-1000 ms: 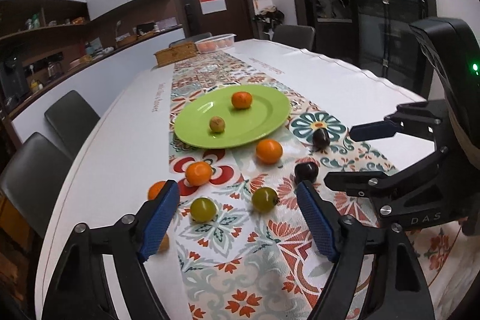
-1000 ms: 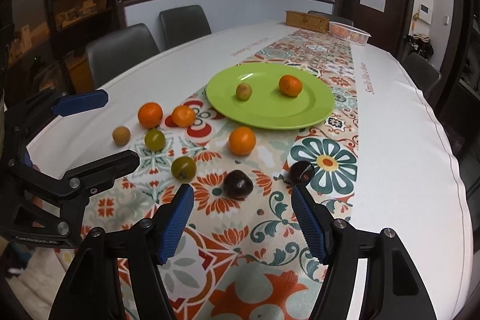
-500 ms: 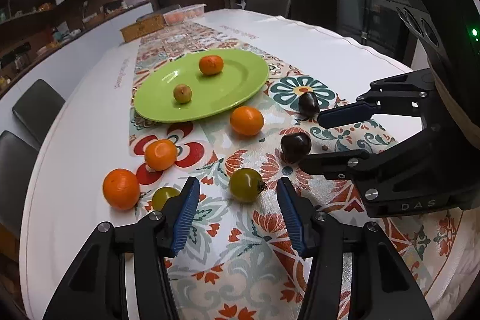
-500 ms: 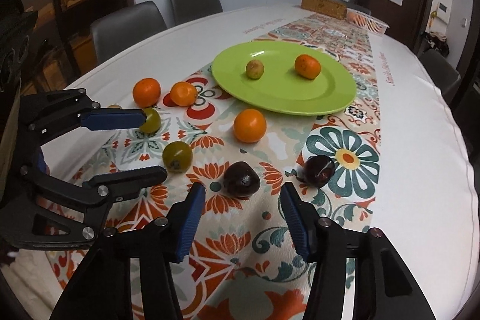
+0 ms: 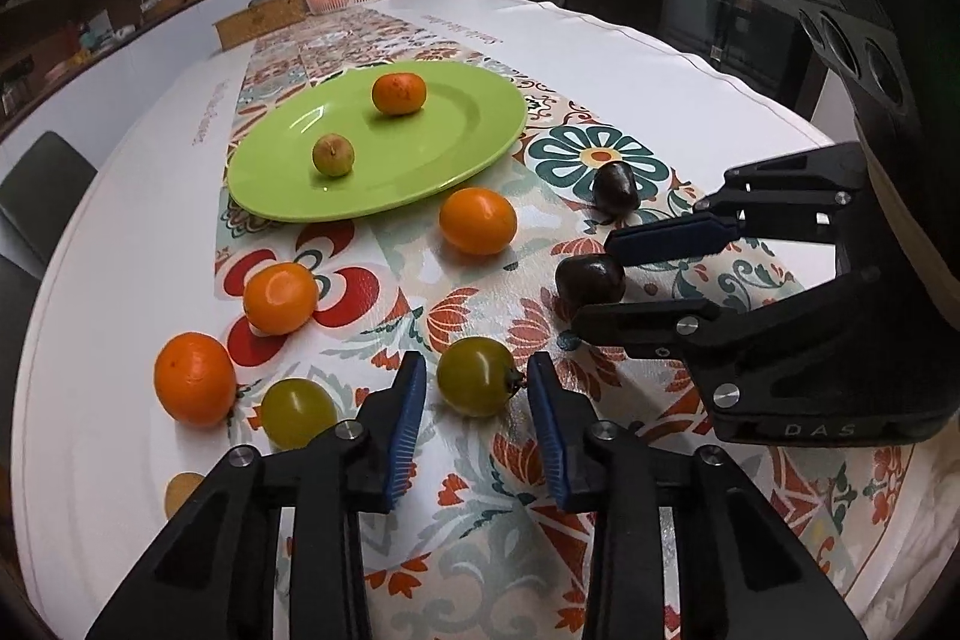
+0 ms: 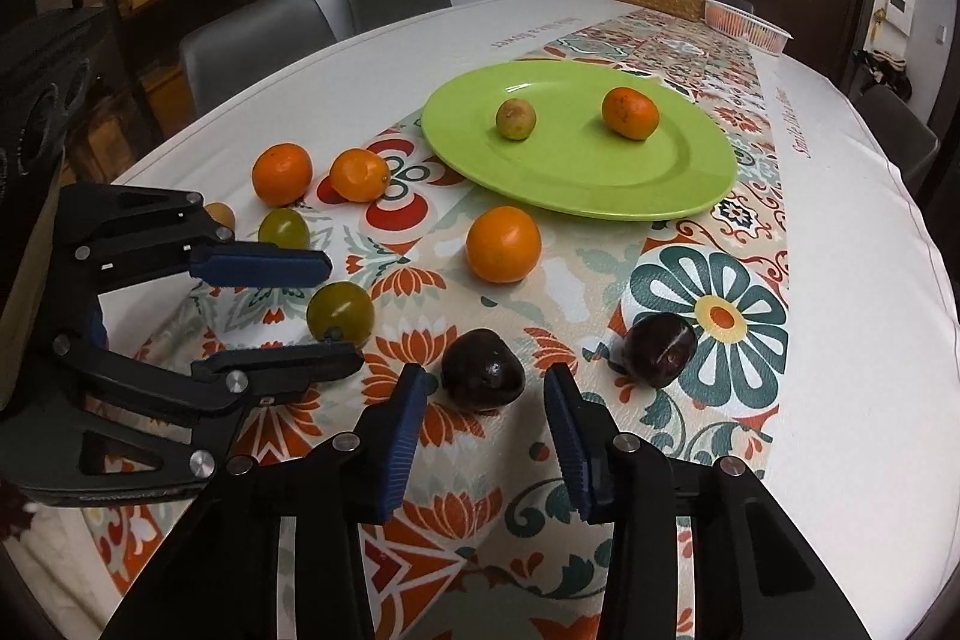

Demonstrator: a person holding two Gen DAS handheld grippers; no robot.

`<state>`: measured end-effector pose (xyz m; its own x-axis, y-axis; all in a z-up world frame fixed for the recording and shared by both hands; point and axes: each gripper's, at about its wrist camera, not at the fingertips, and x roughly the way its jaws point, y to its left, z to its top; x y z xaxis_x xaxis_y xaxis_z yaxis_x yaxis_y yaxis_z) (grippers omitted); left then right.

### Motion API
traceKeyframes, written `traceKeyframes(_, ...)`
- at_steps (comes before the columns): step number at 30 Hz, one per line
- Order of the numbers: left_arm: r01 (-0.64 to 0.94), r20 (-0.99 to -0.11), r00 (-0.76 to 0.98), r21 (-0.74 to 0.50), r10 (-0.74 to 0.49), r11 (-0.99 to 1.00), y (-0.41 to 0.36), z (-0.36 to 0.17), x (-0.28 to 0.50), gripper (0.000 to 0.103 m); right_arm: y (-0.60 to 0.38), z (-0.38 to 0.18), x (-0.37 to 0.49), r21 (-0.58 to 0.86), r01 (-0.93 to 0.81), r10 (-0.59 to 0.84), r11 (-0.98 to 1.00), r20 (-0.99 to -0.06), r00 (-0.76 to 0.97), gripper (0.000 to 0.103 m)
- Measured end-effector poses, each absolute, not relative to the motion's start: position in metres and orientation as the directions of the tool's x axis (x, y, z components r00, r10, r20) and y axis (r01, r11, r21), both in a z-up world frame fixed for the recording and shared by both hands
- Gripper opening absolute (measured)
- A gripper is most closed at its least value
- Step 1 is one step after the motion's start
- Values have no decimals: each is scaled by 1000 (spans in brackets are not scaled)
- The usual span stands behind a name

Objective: Organize fruits
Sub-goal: 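Move the left tool to a green-yellow fruit while the right tool approaches a dark plum, then close the left tool on the green-yellow fruit while the right tool grasps the plum, then carry the green-yellow fruit and the plum over the green plate with both tools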

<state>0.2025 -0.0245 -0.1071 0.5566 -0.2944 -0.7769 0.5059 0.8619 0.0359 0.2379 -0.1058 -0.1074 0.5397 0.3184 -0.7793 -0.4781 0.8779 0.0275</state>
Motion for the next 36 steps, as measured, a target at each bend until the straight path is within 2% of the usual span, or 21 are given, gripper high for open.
traceKeyframes(8,496,-786,546,24,-291,868,-26,-107,205,29,-106,-109,241,49,-474,328,879,-784,527,31)
traceKeyframes(19,449,-781,559,0,-281,894,-21,-95,199,28,-110,-97,232,78,-449,341,890,-768,542,30)
traceKeyframes(36,397,-721,640,15,-265,918,-23,-40,210,28,-122,-42,237,88,-391,334,916,-705,626,30)
